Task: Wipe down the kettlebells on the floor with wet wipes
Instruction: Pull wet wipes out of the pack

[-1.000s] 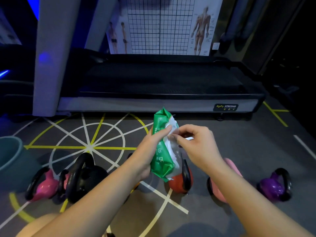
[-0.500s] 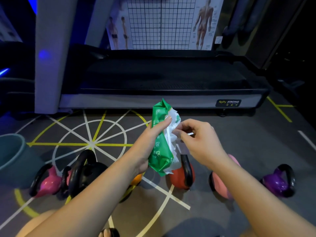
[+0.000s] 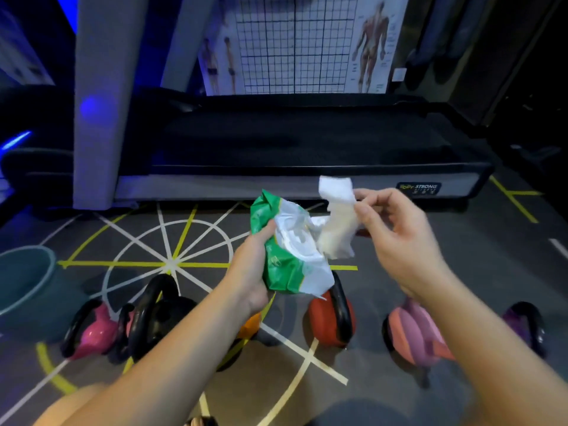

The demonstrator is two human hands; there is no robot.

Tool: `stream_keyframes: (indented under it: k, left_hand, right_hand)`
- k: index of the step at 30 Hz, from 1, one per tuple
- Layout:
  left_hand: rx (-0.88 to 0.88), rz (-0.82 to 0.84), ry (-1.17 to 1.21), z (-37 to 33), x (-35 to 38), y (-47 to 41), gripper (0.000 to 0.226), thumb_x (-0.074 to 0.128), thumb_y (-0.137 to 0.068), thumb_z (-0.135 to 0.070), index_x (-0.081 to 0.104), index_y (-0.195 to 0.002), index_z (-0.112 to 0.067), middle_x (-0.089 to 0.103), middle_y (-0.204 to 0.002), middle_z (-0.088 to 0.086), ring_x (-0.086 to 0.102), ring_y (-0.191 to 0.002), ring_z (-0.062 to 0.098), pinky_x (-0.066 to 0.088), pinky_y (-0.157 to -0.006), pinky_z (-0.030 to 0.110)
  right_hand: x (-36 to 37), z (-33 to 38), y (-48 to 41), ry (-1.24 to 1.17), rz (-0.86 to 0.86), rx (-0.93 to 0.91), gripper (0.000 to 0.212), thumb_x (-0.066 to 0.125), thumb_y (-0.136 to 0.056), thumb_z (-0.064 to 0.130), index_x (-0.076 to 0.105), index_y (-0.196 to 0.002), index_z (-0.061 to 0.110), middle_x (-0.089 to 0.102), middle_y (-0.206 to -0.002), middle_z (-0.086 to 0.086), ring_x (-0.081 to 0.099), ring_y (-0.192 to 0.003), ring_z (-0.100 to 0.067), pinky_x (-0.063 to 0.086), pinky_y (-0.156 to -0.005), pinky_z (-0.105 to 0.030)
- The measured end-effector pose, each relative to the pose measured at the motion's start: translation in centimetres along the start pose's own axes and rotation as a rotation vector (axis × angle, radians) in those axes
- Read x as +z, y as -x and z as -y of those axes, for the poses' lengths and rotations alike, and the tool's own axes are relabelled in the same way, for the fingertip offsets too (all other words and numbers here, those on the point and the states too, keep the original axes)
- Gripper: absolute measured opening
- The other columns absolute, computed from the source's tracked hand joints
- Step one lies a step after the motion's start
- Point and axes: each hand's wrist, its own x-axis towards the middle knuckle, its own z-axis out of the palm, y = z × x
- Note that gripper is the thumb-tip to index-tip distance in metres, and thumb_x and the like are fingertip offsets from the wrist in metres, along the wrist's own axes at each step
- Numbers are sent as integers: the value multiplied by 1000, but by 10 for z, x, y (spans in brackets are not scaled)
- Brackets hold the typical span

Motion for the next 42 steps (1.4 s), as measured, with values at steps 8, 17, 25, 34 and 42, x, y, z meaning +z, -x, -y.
stream_keyframes:
  k: [8,17,25,34,42]
  left_hand:
    - [10,29,65,-2,6,7,36,58,-98,-44,77,-116,-19,76,-114,11,74,-102,33,56,-93,47]
    - [13,62,25,6,8,11,38,54,-100,-44,74,-120,-19,77,-113,9,73,-103,32,55,-93,45]
    - [89,13,39,-2,0,7,33,56,-100,-38,75,-117,-17,77,-112,11,75,-96,32,60,-82,46]
    - [83,-91,95,-10,0,6,33,53,-101,-41,75,-115,-21,78,-108,10,74,-99,36,54,-96,56]
    - [105,-140,78,1,7,-13,35,67,-96,-36,68,-128,-20,77,-111,8,76,-94,31,62,-67,46]
  right_hand:
    - [12,0,-5,-451,-26,401,14,56,-105,26,63,-95,19,69,-90,-12,64,-83,-26,52,-67,-36]
    - [9,-5,-15,-980,-71,772,26,55,-103,36,56,-98,11,48,-74,-1,40,-47,-7,28,-37,-16]
    - [24,2,-11,-756,89,734,12,83,-79,26,81,-82,14,60,-89,0,46,-55,-7,31,-52,-14]
    - [21,2,-13,-874,11,758,40,52,-102,33,64,-129,6,73,-84,-4,65,-62,-18,53,-67,-32]
    - [5,-1,-14,-397,-68,738,10,57,-97,17,63,-91,12,62,-58,3,62,-61,-19,50,-60,-31]
